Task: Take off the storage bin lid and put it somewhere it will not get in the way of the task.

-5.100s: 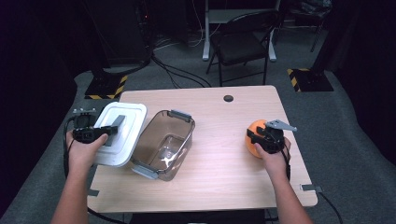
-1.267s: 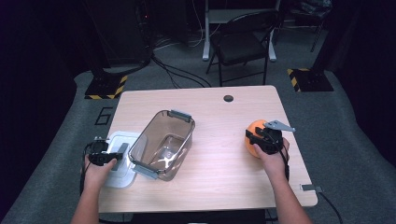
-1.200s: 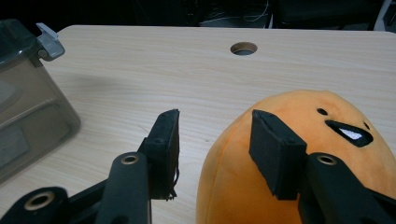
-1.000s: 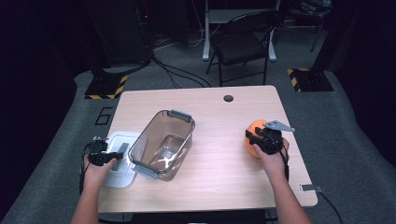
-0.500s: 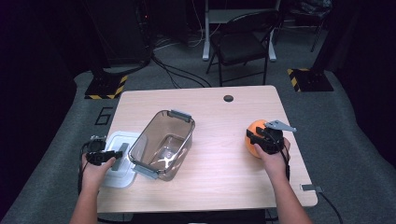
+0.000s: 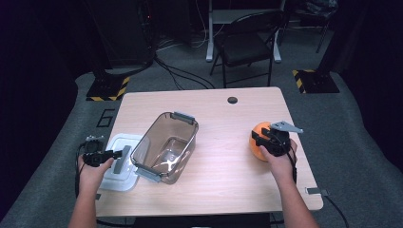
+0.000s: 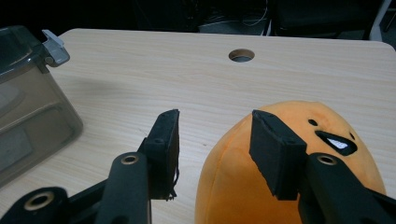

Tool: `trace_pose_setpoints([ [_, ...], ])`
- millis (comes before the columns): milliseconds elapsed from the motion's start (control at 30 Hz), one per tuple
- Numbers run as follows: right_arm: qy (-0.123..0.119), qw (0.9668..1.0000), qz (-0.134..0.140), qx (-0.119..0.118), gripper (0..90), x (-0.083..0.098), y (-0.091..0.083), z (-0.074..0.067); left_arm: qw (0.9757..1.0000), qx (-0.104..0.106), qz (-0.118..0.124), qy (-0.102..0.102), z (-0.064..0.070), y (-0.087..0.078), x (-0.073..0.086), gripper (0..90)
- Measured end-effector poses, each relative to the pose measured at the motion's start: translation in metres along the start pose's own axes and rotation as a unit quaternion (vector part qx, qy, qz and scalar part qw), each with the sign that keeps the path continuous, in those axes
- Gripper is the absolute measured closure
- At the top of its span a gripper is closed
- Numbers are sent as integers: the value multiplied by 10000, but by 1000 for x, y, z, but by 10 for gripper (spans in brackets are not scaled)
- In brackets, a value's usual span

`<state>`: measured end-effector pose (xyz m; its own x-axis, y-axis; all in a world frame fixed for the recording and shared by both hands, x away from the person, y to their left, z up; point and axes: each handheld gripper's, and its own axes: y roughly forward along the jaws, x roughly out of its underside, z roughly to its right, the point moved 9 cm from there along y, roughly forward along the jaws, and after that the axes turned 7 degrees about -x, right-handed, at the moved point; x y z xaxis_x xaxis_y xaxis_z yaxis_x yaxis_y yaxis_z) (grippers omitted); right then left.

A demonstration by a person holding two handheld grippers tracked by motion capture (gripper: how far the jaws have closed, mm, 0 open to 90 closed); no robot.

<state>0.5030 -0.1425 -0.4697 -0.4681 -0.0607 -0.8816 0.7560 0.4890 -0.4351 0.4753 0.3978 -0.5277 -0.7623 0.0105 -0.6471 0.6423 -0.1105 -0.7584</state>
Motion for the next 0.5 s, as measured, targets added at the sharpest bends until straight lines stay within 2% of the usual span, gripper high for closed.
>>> trace_pose_setpoints([
  [200,18,10000,23,-26,519,-4,-4,1,10000,22,49,-12,1,-7,-4,535],
  [500,-53,10000,44,41,519,-9,-12,6,9996,78,274,-18,7,-27,-16,508],
])
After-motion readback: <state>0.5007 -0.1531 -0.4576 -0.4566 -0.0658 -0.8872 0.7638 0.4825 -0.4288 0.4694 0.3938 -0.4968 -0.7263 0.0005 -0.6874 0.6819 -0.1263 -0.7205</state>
